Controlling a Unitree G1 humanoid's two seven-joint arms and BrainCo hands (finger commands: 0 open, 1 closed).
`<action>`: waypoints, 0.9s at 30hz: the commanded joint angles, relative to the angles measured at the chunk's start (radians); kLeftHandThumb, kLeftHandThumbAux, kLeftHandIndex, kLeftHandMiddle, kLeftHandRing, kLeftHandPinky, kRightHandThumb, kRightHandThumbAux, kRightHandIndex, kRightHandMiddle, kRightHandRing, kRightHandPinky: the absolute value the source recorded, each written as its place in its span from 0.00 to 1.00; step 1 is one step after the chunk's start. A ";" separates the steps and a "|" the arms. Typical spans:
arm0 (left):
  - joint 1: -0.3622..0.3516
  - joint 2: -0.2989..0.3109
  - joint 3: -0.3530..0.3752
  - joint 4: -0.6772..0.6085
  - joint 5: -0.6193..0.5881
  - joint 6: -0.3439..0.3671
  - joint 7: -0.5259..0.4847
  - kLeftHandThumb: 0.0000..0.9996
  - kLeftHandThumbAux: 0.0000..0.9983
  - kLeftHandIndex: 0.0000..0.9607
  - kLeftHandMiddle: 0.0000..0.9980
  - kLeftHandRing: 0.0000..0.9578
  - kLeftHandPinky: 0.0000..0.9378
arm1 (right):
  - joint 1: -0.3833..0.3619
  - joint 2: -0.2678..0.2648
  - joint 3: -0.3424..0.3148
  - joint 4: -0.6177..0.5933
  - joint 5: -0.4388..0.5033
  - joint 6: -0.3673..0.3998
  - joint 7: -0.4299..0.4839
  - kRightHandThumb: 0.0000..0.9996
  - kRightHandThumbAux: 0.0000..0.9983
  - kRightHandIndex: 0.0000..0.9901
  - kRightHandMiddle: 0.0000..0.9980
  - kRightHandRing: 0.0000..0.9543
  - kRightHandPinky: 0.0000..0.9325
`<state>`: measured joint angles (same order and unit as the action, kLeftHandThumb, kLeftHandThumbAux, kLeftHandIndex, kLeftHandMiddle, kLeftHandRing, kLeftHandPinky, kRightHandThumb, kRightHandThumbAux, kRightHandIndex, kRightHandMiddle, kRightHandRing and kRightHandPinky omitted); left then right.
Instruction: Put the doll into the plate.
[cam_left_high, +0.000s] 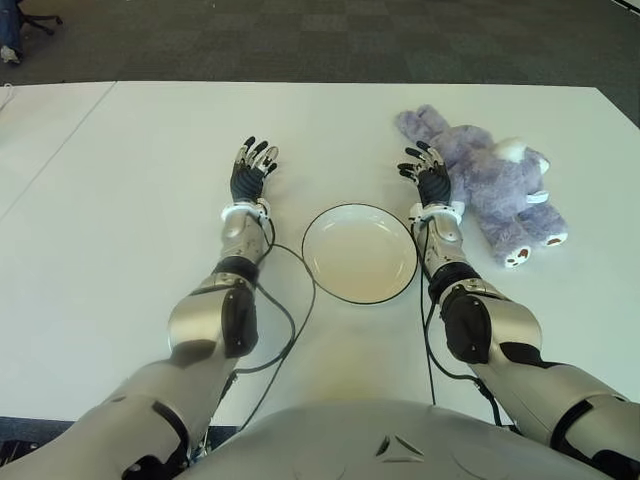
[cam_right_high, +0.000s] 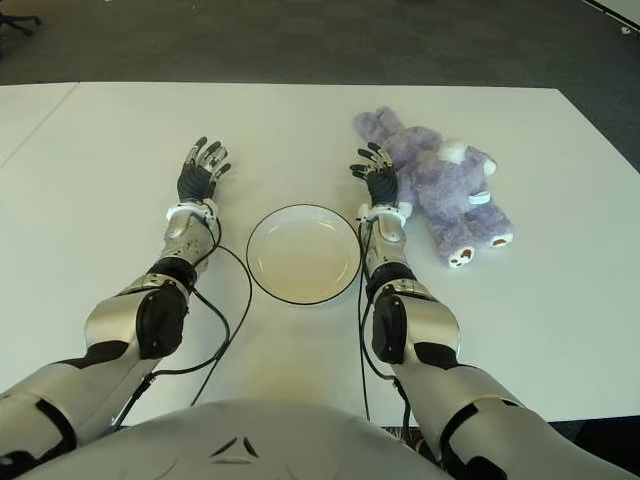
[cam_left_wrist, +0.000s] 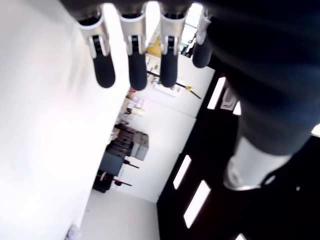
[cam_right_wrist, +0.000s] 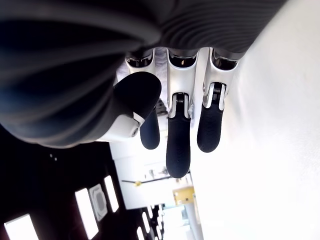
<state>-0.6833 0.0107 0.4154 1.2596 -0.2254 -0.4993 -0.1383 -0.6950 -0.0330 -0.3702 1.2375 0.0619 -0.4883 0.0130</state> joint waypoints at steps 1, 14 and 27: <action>0.120 -0.027 0.011 0.098 -0.007 0.270 0.031 0.15 0.75 0.14 0.19 0.20 0.23 | 0.143 0.037 -0.004 0.117 0.003 0.143 -0.017 1.00 0.67 0.18 0.26 0.47 0.37; 0.121 -0.033 0.016 0.099 -0.014 0.263 0.031 0.24 0.73 0.16 0.20 0.20 0.25 | 0.127 0.027 -0.023 0.115 0.024 0.131 0.043 0.39 0.87 0.20 0.23 0.27 0.31; 0.130 -0.028 0.005 0.100 -0.003 0.255 0.036 0.18 0.73 0.14 0.19 0.21 0.27 | 0.004 0.034 0.033 0.093 -0.025 0.071 0.004 0.03 0.85 0.15 0.18 0.21 0.23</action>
<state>-0.6852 0.0060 0.4157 1.2642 -0.2259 -0.5377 -0.1383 -0.7252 -0.0411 -0.3656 1.2496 0.0581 -0.4895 0.0511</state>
